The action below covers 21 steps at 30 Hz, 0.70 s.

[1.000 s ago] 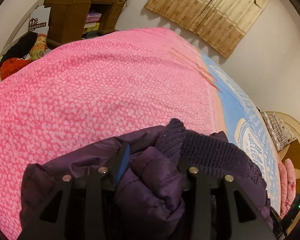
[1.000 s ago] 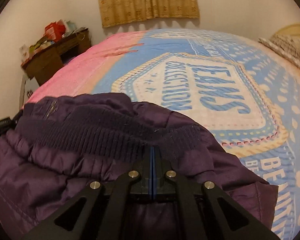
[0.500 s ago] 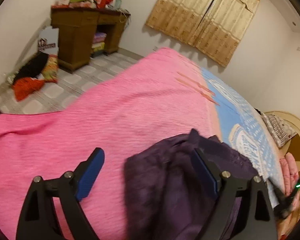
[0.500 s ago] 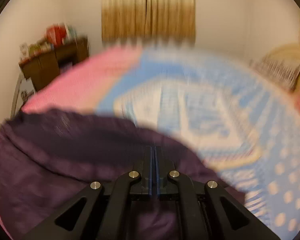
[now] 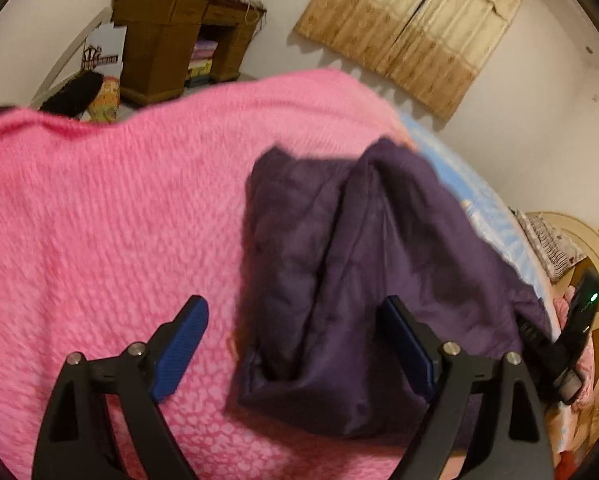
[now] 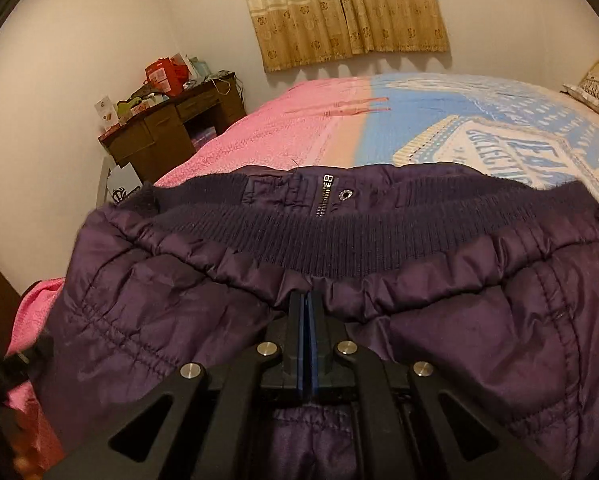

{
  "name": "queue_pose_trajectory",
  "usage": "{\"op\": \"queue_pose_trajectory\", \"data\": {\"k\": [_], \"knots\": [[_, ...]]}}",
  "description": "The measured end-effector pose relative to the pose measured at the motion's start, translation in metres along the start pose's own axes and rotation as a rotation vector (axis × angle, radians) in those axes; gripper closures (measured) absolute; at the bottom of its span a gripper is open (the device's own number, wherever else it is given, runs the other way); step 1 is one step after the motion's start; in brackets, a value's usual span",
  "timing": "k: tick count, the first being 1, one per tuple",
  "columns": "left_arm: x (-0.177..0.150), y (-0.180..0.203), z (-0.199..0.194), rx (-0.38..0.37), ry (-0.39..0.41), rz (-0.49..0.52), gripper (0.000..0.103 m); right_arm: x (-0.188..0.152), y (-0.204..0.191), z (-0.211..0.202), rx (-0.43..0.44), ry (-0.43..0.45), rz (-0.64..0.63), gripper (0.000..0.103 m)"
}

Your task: Fold large clothes

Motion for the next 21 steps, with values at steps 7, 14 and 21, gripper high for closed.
{"op": "queue_pose_trajectory", "data": {"k": [7,14,21], "knots": [[0.004,0.000,0.000,-0.076,0.050,-0.077,0.012,0.000,0.001,-0.004,-0.003,0.013,-0.006,0.101],[0.015,0.005,0.014,-0.145,0.063,-0.182,0.005,0.014,-0.001,-0.048,0.077,0.083,0.122,0.101],[0.022,0.016,0.022,-0.088,0.125,-0.197,0.032,-0.009,-0.006,-0.028,0.032,-0.027,0.081,0.101]]}}
Point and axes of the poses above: each gripper's, at about its wrist camera, not at the fingertips, and z roughly the way its jaws point, y to its right, x to its top, the point moved 6 cm from there along z, roughly the way its jaws point, and after that the axes turned 8 degrees about x, right-handed, at the moved point
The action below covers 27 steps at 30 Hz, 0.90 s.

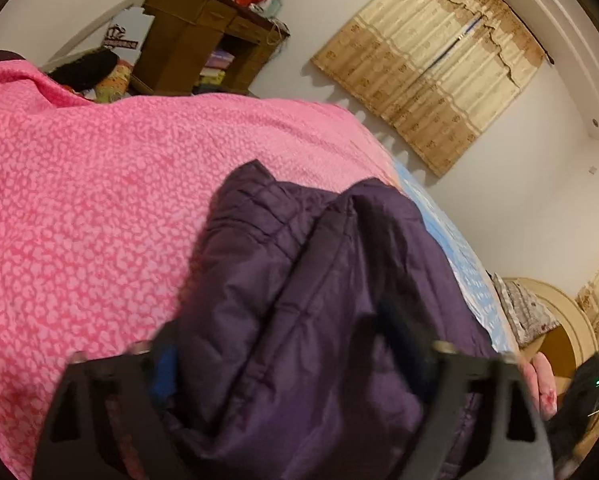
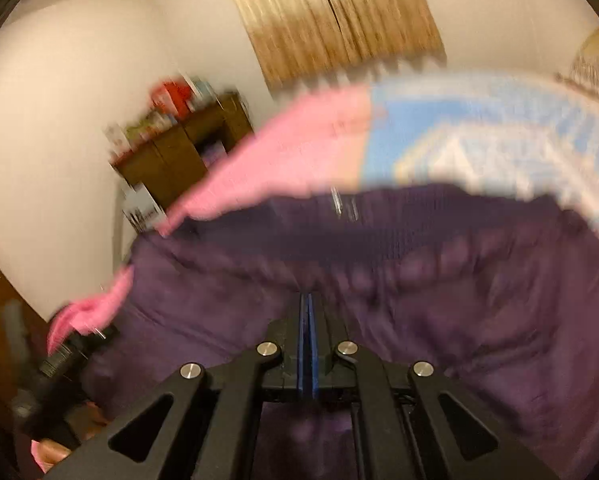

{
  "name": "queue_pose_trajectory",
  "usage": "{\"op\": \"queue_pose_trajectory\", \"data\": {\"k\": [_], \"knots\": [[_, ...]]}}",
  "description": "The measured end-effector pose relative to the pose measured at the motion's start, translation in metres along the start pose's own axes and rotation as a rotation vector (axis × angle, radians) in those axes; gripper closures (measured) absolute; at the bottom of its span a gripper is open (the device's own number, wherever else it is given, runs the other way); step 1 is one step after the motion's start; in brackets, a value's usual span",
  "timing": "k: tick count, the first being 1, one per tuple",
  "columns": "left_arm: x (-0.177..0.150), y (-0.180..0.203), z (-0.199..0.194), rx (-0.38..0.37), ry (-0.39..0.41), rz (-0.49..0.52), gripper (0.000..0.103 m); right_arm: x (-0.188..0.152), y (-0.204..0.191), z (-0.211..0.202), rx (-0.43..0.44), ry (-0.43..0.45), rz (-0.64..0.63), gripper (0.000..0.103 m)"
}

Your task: Fold large clothes

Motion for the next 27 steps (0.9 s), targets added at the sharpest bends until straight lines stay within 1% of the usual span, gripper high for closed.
{"op": "queue_pose_trajectory", "data": {"k": [1,2,4,6,8,11,14,16,18,19,20,21,22,23,24,25,26,27], "knots": [[0.002,0.000,-0.002,-0.025,0.011,-0.003,0.047,-0.009,0.005,0.013,0.000,-0.002,-0.031,0.101],[0.003,0.002,-0.005,-0.059,0.016,0.003,0.061,-0.011,0.001,0.012,-0.015,0.032,-0.081,0.101],[0.006,0.003,-0.012,-0.095,0.028,0.044,0.070,-0.010,-0.001,0.012,-0.032,0.028,-0.084,0.101],[0.008,0.005,-0.014,-0.100,0.032,0.060,0.074,-0.010,0.000,0.012,-0.020,0.032,-0.075,0.101],[0.011,0.012,-0.019,-0.109,0.045,0.069,0.079,-0.010,0.000,0.012,-0.018,0.033,-0.074,0.101],[0.015,0.031,-0.032,-0.127,0.076,0.124,0.083,-0.013,0.000,0.011,-0.016,0.035,-0.072,0.101],[0.016,0.056,-0.050,-0.147,0.118,0.226,0.085,-0.011,0.000,0.010,-0.017,0.014,-0.068,0.101],[0.019,0.072,-0.062,-0.164,0.143,0.288,0.085,-0.007,-0.001,-0.001,-0.019,0.006,-0.047,0.101],[0.020,0.090,-0.075,-0.202,0.171,0.340,0.085,0.000,-0.006,-0.026,0.062,0.100,-0.012,0.101],[0.021,0.099,-0.081,-0.223,0.183,0.368,0.085,0.001,-0.011,-0.033,0.098,0.115,-0.020,0.101],[0.018,0.111,-0.088,-0.247,0.196,0.403,0.085,-0.003,-0.016,-0.033,0.141,0.088,-0.027,0.101],[0.015,0.121,-0.092,-0.262,0.202,0.433,0.085,-0.010,-0.017,-0.027,0.183,0.037,-0.011,0.101],[0.009,0.132,-0.095,-0.278,0.200,0.469,0.085,-0.016,-0.015,-0.022,0.206,0.004,0.015,0.101],[0.002,0.145,-0.098,-0.297,0.196,0.511,0.085,-0.020,-0.007,-0.021,0.237,-0.006,0.057,0.101],[-0.008,0.158,-0.102,-0.305,0.208,0.566,0.085,-0.022,-0.001,-0.023,0.268,-0.003,0.091,0.101],[-0.012,0.165,-0.104,-0.309,0.216,0.597,0.085,-0.022,0.004,-0.027,0.302,0.003,0.127,0.101],[-0.022,0.181,-0.109,-0.328,0.221,0.647,0.085,-0.020,0.009,-0.035,0.343,0.018,0.164,0.101],[-0.029,0.190,-0.112,-0.348,0.216,0.672,0.085,-0.020,0.013,-0.044,0.370,0.040,0.183,0.101]]}}
Point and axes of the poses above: each gripper's, at about its wrist camera, not at the fingertips, and z roughly the way its jaws point, y to its right, x to its top, the point moved 6 cm from there along z, roughly the way its jaws point, and after that the axes turned 8 degrees about x, right-handed, at the moved point
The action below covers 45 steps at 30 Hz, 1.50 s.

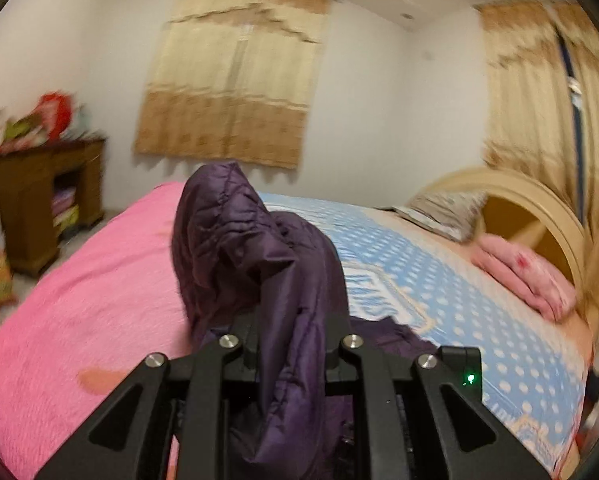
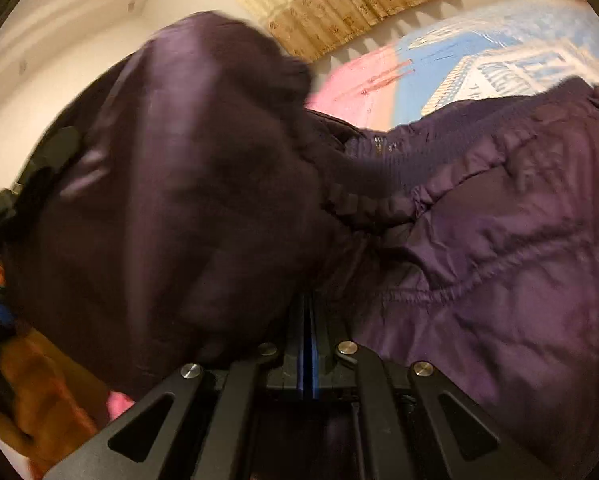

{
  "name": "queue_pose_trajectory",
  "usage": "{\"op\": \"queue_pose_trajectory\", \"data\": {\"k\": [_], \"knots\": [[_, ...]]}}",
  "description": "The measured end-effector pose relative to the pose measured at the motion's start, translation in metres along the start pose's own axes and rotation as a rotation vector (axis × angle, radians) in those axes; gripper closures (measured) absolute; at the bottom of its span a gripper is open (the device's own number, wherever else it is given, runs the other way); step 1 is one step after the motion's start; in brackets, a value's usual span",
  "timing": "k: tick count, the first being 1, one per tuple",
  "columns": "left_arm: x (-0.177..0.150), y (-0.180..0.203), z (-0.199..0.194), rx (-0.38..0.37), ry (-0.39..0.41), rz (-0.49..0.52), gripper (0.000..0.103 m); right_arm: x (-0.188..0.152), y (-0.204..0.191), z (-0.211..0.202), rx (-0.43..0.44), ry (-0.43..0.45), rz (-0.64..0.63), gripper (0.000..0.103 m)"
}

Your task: Fold large clothes

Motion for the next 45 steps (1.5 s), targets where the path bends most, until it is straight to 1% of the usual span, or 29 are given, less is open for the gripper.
{"op": "queue_pose_trajectory", "data": {"k": [1,3,5,7,9,11,13,16,19,21,23,25,26,28,29,30,31,32,33,34,35,36,37,38,39,40,42,43,45], "knots": [[0.001,0.008,-0.001,-0.020,-0.002,0.017,0.085,0.001,0.001,-0.010,0.020,0.024,0.011,0.101],[0.004,0.037,0.004,-0.077,-0.007,0.073,0.085,0.005,0.004,-0.037,0.059,0.077,0.035,0.101],[0.000,0.068,0.006,-0.137,-0.026,0.122,0.085,0.007,0.012,-0.064,0.066,0.119,0.046,0.101],[-0.011,0.102,0.011,-0.190,-0.055,0.187,0.085,0.004,0.028,-0.089,0.064,0.130,0.077,0.101],[-0.026,0.132,0.018,-0.224,-0.093,0.246,0.086,-0.001,0.048,-0.111,0.056,0.134,0.142,0.101],[-0.048,0.158,0.027,-0.251,-0.137,0.303,0.086,-0.007,0.070,-0.141,0.049,0.174,0.195,0.101],[-0.066,0.172,0.033,-0.258,-0.168,0.327,0.086,-0.012,0.094,-0.185,-0.014,0.258,0.227,0.101],[-0.080,0.182,0.045,-0.249,-0.196,0.324,0.086,-0.020,0.118,-0.236,-0.094,0.365,0.254,0.101],[-0.088,0.189,0.049,-0.243,-0.206,0.340,0.086,-0.019,0.124,-0.258,-0.118,0.396,0.237,0.101],[-0.091,0.192,0.048,-0.231,-0.201,0.367,0.086,-0.006,0.111,-0.264,-0.108,0.423,0.201,0.101],[-0.093,0.191,0.046,-0.233,-0.193,0.372,0.085,0.022,0.095,-0.268,-0.088,0.428,0.129,0.100],[-0.092,0.190,0.047,-0.242,-0.193,0.343,0.084,0.055,0.075,-0.257,-0.067,0.379,0.018,0.100],[-0.089,0.191,0.045,-0.248,-0.193,0.320,0.082,0.072,0.067,-0.240,-0.057,0.337,-0.029,0.100],[-0.086,0.190,0.039,-0.239,-0.194,0.304,0.073,0.090,0.068,-0.216,-0.052,0.264,-0.042,0.101],[-0.085,0.189,0.034,-0.237,-0.206,0.304,0.064,0.097,0.075,-0.192,-0.044,0.182,-0.050,0.101],[-0.084,0.188,0.027,-0.243,-0.216,0.307,0.059,0.098,0.085,-0.176,-0.094,0.132,-0.052,0.101],[-0.082,0.185,0.014,-0.252,-0.214,0.313,0.052,0.098,0.095,-0.165,-0.161,0.099,-0.060,0.101],[-0.081,0.183,0.003,-0.271,-0.215,0.315,0.052,0.092,0.101,-0.152,-0.201,0.057,-0.080,0.101],[-0.080,0.178,-0.008,-0.300,-0.246,0.309,0.052,0.086,0.105,-0.146,-0.211,0.043,-0.096,0.103],[-0.081,0.173,-0.015,-0.305,-0.254,0.293,0.052,0.083,0.105,-0.144,-0.202,0.049,-0.102,0.103],[-0.075,0.162,-0.026,-0.307,-0.231,0.261,0.047,0.079,0.108,-0.146,-0.217,0.063,-0.106,0.103],[-0.068,0.151,-0.038,-0.320,-0.205,0.226,0.043,0.074,0.113,-0.144,-0.251,0.070,-0.113,0.103],[-0.060,0.139,-0.047,-0.333,-0.192,0.200,0.031,0.073,0.112,-0.144,-0.277,0.075,-0.119,0.103],[-0.051,0.126,-0.055,-0.320,-0.172,0.178,0.022,0.073,0.118,-0.147,-0.281,0.080,-0.119,0.103],[-0.040,0.111,-0.059,-0.285,-0.145,0.160,0.020,0.071,0.121,-0.153,-0.266,0.085,-0.110,0.103],[-0.032,0.101,-0.058,-0.252,-0.131,0.154,0.018,0.070,0.123,-0.154,-0.251,0.091,-0.100,0.103],[-0.012,0.072,-0.040,-0.123,-0.109,0.145,0.018,0.069,0.125,-0.156,-0.237,0.102,-0.083,0.103],[-0.007,0.062,-0.031,-0.082,-0.109,0.130,0.019,0.070,0.130,-0.163,-0.239,0.104,-0.075,0.103],[0.001,0.037,0.003,-0.002,-0.125,0.085,0.019,0.069,0.122,-0.178,-0.267,0.114,-0.072,0.103]]}}
Point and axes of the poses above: each gripper's, at about its wrist camera, not at the fingertips, and z roughly the way its jaws point, y to its right, x to its top, the point moved 6 cm from there along z, roughly the way its jaws point, and after that the axes turned 8 degrees about x, right-handed, at the moved point
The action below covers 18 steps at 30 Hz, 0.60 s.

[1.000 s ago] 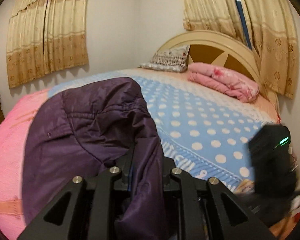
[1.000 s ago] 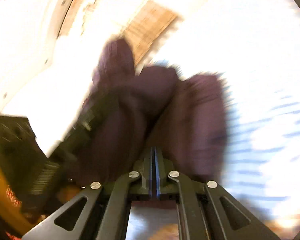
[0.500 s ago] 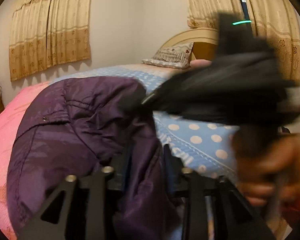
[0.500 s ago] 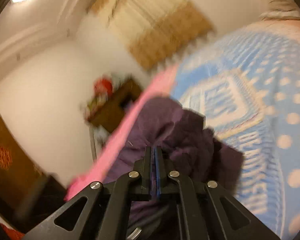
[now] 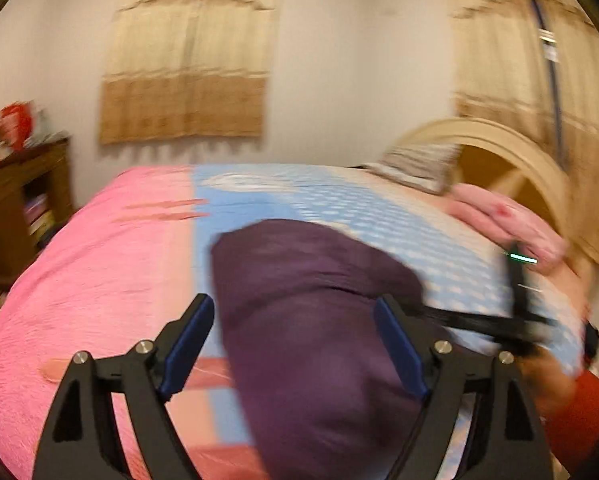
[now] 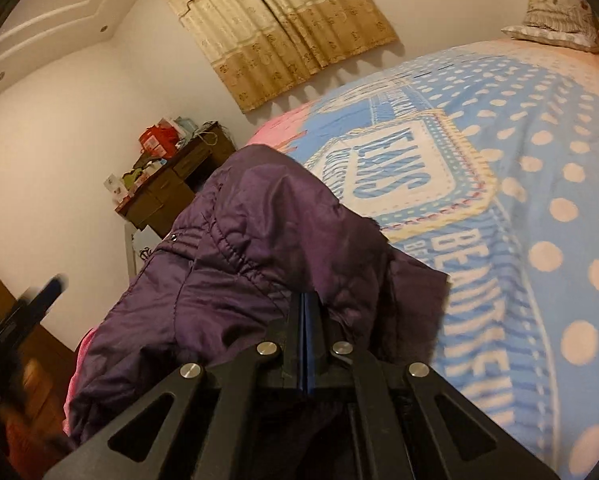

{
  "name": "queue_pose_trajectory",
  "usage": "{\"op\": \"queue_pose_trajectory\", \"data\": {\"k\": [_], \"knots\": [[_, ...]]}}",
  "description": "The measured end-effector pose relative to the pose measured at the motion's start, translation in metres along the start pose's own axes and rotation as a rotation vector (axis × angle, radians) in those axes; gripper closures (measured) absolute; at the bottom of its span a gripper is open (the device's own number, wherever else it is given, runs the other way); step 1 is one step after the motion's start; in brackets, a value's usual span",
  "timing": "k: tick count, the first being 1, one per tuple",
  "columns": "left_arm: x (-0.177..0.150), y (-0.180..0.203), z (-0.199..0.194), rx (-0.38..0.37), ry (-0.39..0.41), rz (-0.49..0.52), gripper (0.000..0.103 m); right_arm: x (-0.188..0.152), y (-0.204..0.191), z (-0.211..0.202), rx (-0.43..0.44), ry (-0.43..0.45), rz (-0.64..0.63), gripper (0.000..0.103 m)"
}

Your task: Fold large clothes

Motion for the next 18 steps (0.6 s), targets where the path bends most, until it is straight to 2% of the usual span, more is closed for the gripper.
{"op": "queue_pose_trajectory", "data": {"k": [3,4,6,8,9,11,12,14,16,18], "knots": [[-0.008,-0.010,0.045,0.044,-0.057,-0.038,0.020,0.007,-0.021,-0.030,-0.076,0.069,-0.070,0.101],[-0.015,-0.006,0.063,0.036,-0.099,-0.054,0.020,0.007,-0.034,-0.041,-0.062,0.091,-0.097,0.101],[-0.028,0.006,0.079,0.013,-0.129,-0.103,0.021,0.008,-0.063,-0.062,-0.024,0.132,-0.149,0.101],[-0.031,0.019,0.082,-0.024,-0.150,-0.127,0.023,0.004,-0.086,-0.074,0.024,0.146,-0.181,0.101],[-0.030,0.027,0.079,-0.032,-0.151,-0.106,0.023,0.002,-0.092,-0.076,0.043,0.145,-0.186,0.101],[-0.029,0.042,0.074,-0.019,-0.151,-0.014,0.032,-0.004,-0.100,-0.070,0.100,0.112,-0.182,0.101],[-0.028,0.053,0.072,0.005,-0.140,0.064,0.034,-0.009,-0.099,-0.064,0.113,0.087,-0.172,0.101],[-0.027,0.062,0.070,0.023,-0.126,0.141,0.041,-0.023,-0.082,-0.045,0.046,0.056,-0.145,0.101],[-0.030,0.065,0.076,0.006,-0.147,0.129,0.041,-0.040,-0.064,-0.034,0.032,0.038,-0.079,0.101],[-0.033,0.072,0.078,-0.024,-0.152,0.129,0.040,-0.069,-0.029,-0.018,-0.012,-0.018,0.048,0.102]]}}
Point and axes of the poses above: each gripper's, at about its wrist camera, not at the fingertips, and z roughly the way its jaws point, y to its right, x to its top, the point moved 6 cm from there along z, roughly the way its jaws point, and after that the axes turned 8 degrees about x, right-handed, at the moved point
